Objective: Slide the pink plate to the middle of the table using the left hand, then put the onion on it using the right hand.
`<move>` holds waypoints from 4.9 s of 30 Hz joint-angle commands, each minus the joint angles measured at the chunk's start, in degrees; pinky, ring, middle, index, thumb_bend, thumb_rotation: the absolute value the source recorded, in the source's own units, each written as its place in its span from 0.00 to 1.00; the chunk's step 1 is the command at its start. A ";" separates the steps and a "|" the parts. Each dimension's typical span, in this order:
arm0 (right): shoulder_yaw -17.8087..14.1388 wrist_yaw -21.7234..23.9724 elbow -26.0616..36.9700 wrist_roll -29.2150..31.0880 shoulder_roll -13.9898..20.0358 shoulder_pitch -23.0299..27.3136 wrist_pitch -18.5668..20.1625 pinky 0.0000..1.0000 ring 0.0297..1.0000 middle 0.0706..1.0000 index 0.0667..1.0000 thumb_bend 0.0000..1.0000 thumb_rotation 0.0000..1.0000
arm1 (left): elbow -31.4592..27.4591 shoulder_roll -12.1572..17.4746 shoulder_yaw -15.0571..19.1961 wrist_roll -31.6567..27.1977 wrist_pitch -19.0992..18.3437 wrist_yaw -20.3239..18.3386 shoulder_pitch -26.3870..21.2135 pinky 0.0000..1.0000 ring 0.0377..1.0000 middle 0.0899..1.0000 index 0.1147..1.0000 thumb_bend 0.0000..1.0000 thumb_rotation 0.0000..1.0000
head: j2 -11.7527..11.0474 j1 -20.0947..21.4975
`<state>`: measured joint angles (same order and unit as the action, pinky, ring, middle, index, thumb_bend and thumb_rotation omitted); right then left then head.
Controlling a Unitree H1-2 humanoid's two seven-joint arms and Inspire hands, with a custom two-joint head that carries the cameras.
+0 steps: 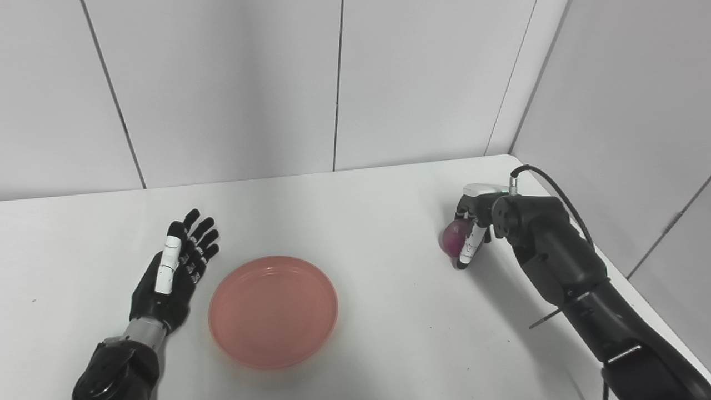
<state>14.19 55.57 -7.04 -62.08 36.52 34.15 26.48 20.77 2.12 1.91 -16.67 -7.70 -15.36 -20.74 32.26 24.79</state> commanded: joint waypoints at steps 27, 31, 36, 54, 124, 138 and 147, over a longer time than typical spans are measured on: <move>-3.87 0.62 2.20 8.52 0.60 1.59 0.43 0.30 0.38 0.51 0.45 0.52 0.15 | 5.47 0.05 -1.42 2.02 -7.74 2.11 5.07 0.98 0.96 0.96 0.95 0.80 0.83 | 0.11 -0.15; -3.82 0.43 2.02 8.77 0.78 1.74 0.42 0.29 0.38 0.52 0.45 0.52 0.15 | 5.80 0.23 -1.69 2.23 -7.52 1.88 4.93 0.98 0.96 0.96 0.94 0.80 0.84 | 0.11 -0.15; -3.99 0.71 2.31 8.82 0.93 1.85 0.43 0.29 0.37 0.51 0.45 0.52 0.15 | 5.35 0.27 -1.85 2.34 -7.94 2.07 5.07 0.98 0.96 0.96 0.94 0.80 0.84 | 0.27 -0.14; -2.79 5.35 10.83 8.12 -2.06 7.12 0.43 0.26 0.34 0.47 0.46 0.52 0.14 | 5.79 -0.17 -1.86 2.09 -7.94 2.18 5.05 0.99 0.96 0.95 0.92 0.80 0.83 | 0.37 -0.54; 18.40 0.98 18.22 11.81 -15.96 10.82 -6.52 0.31 0.38 0.39 0.48 0.53 0.01 | 1.56 -8.34 -6.04 8.78 -9.14 9.85 6.51 0.94 0.96 0.97 0.93 0.76 0.92 | 1.62 -22.09; 19.54 -0.65 22.13 6.55 -15.23 8.87 -8.62 0.36 0.44 0.40 0.49 0.53 0.01 | 1.76 -8.02 -5.98 8.74 -9.38 9.57 6.11 0.93 0.95 0.96 0.92 0.78 0.92 | 1.76 -21.12; 19.87 -2.05 22.99 4.73 -15.57 7.12 -11.49 0.40 0.46 0.43 0.47 0.53 0.01 | 1.47 -8.26 -5.68 8.40 -9.60 9.65 6.17 0.94 0.96 0.96 0.93 0.77 0.91 | 2.04 -20.98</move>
<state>35.06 56.02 13.12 -55.98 20.93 39.12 17.67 17.63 -6.67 -4.00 -8.61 -8.06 -6.72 -19.34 34.37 3.87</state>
